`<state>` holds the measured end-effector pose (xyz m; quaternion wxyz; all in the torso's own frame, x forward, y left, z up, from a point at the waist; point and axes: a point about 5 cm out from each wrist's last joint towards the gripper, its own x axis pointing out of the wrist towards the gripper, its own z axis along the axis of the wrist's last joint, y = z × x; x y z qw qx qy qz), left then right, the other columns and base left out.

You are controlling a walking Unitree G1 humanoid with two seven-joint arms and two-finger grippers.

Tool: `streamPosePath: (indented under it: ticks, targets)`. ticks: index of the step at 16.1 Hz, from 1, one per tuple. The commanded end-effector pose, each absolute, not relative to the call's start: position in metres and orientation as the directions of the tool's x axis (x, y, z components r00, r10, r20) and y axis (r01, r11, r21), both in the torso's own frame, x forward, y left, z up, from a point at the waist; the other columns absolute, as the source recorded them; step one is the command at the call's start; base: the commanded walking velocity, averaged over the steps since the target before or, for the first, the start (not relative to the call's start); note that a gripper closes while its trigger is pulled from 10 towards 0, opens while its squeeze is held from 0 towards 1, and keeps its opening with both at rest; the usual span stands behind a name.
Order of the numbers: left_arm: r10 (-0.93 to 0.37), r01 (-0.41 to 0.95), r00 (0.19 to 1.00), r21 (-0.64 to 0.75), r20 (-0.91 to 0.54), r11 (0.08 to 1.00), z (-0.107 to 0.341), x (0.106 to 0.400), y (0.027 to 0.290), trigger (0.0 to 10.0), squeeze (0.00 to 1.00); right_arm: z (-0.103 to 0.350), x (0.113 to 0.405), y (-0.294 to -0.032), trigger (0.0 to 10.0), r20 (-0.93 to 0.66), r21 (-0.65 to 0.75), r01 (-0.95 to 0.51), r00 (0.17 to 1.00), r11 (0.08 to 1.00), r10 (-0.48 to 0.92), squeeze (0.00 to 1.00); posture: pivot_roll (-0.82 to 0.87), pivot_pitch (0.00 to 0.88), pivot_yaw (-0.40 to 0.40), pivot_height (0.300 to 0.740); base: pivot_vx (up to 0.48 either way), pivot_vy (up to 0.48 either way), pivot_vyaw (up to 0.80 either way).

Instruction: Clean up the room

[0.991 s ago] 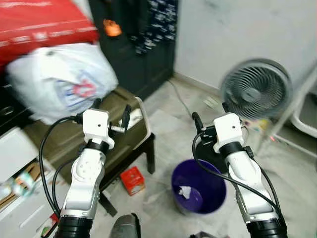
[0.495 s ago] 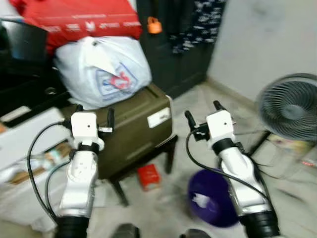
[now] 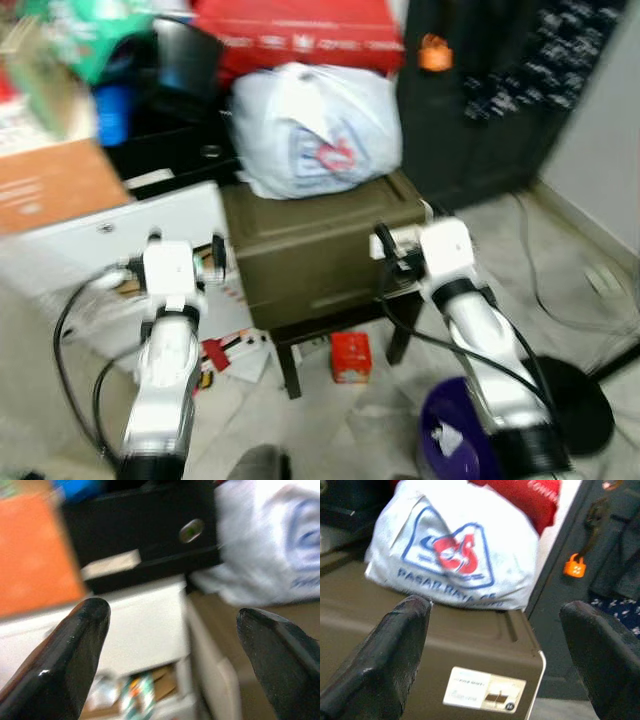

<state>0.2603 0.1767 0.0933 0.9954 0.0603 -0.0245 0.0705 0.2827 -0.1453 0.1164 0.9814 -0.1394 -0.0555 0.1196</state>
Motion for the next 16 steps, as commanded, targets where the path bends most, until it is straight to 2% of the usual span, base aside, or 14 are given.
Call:
streamPosePath:
  ticks: [1, 13, 16]
  targets:
    - [0.161, -0.169, 0.985, 0.146, 0.070, 0.975, 0.0974, 0.2581, 0.1864, 10.0, 0.00, 0.1230, 0.2836, -0.1397, 10.0, 0.095, -0.259, -0.228, 0.961, 0.939, 0.259, 0.00, -0.06, 0.000, 0.017, 0.740, 0.000, 0.000, 0.79]
    - [0.170, -0.178, 0.983, 0.166, 0.062, 0.970, 0.1008, 0.2580, 0.1887, 10.0, 0.00, 0.1217, 0.2810, -0.1328, 10.0, 0.089, -0.221, -0.233, 0.962, 0.947, 0.258, 0.00, -0.05, 0.000, 0.037, 0.740, 0.000, 0.000, 0.79]
    - [0.168, -0.174, 0.984, 0.144, 0.054, 0.974, 0.0995, 0.2569, 0.1867, 10.0, 0.00, 0.1233, 0.2815, -0.1319, 10.0, 0.089, -0.202, -0.238, 0.961, 0.950, 0.260, 0.00, -0.05, 0.000, 0.024, 0.740, 0.000, 0.000, 0.00]
